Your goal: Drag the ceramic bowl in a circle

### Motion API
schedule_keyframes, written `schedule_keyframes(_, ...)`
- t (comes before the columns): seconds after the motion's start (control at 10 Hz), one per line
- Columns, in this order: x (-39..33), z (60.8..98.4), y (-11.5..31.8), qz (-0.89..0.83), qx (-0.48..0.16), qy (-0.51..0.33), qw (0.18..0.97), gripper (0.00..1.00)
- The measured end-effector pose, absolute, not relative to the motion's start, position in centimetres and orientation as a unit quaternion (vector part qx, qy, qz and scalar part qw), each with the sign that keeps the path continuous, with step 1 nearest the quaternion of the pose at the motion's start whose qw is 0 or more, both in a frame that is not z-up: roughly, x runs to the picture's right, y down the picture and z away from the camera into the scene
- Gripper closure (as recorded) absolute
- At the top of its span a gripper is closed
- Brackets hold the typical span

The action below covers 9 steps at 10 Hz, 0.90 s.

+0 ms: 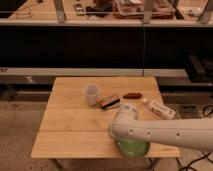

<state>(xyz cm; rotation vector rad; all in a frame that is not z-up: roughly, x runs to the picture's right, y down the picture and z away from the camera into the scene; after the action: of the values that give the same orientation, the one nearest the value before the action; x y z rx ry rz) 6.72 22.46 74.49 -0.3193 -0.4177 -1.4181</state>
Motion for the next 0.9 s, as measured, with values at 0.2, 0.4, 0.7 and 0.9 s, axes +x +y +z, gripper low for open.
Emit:
schedule_keyframes(0.2, 10.6, 74.5, 18.7, -0.633, -0.142, -0.137, 0.749, 1.0)
schedule_keyframes(0.4, 12.4, 74.9, 15.5, -0.629, -0.132, -0.103, 0.759, 1.0)
schedule_keyframes(0.7, 12.1, 77.8, 12.4, -0.632, -0.119, -0.081, 0.762, 1.0)
schedule_keyframes(0.9, 11.0, 80.0, 10.9, -0.634, -0.114, -0.081, 0.761, 1.0)
